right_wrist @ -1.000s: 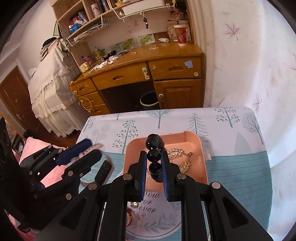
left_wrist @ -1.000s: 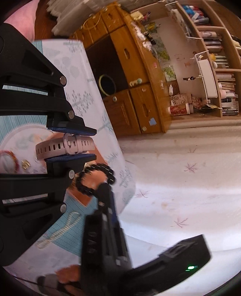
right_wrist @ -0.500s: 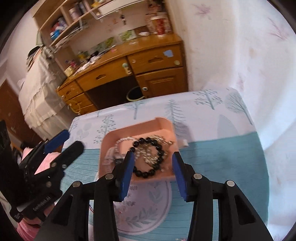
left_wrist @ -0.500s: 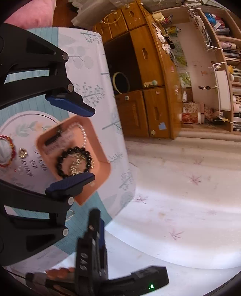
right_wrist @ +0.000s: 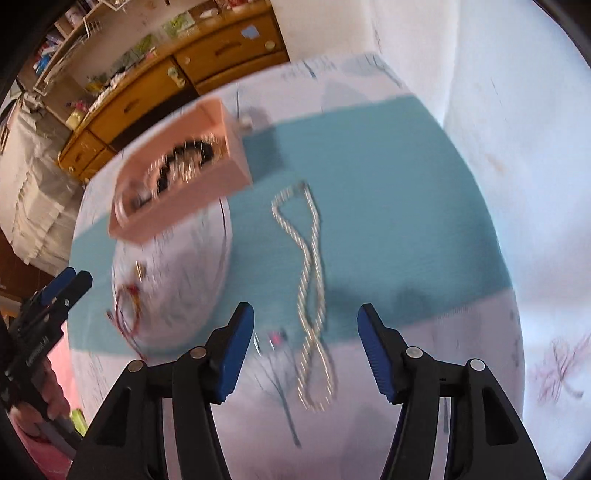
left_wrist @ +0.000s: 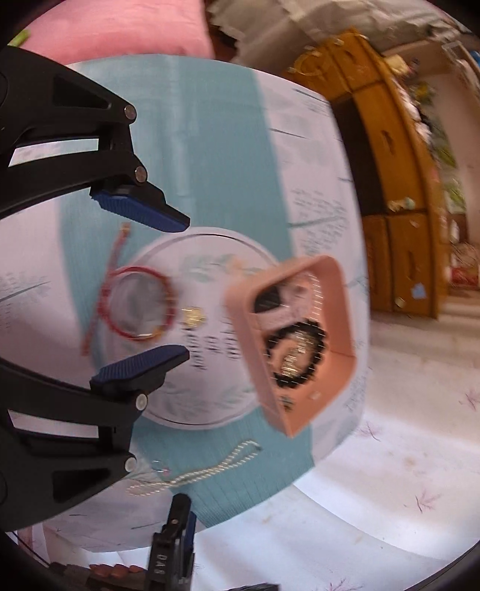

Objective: Organize jewelry
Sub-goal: 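Move the right gripper over the pearl necklace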

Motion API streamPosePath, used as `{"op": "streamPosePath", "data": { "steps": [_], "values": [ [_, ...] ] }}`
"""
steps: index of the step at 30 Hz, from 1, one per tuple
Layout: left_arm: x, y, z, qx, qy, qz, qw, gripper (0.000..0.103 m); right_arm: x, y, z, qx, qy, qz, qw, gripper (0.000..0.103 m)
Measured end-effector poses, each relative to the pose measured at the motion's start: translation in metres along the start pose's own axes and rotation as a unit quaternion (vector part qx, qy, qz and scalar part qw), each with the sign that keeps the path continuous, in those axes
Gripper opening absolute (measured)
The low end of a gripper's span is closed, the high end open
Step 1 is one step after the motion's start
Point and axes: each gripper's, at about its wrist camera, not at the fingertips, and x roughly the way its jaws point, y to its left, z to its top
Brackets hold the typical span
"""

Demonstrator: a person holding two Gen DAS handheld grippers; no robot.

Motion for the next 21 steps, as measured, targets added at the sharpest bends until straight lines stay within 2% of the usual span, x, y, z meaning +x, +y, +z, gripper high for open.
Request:
{"op": "streamPosePath", "data": {
  "steps": [4,7,10,12,16,21],
  "values": [
    [0.000,0.001,-0.028,-0.044,0.032,0.009,0.9985,0.061,-0.001,-0.007,-0.035,-0.044,-0.007,-0.010,0.999,0.060],
    [-0.001,-0.002,-0.048,-0.076,0.052,0.014,0.9956,0.061,-0.004,-0.005,-0.059,-0.110,-0.029,-0.029,0.993,0.060],
    [-0.002,-0.007,-0.059,-0.096,0.061,0.018,0.9934,0.061,-0.010,-0.005,-0.089,-0.194,-0.059,-0.063,0.977,0.060],
    [-0.003,-0.012,-0.063,-0.102,0.062,0.027,0.9925,0.061,-0.009,-0.004,-0.098,-0.223,-0.061,-0.070,0.970,0.060],
    [-0.001,-0.019,-0.068,-0.111,0.062,0.033,0.9914,0.061,-0.006,-0.012,-0.107,-0.248,-0.055,-0.067,0.965,0.060],
    [0.003,-0.026,-0.066,-0.115,0.058,0.039,0.9909,0.061,0.002,-0.022,-0.102,-0.241,-0.064,-0.039,0.968,0.060]
  ]
}}
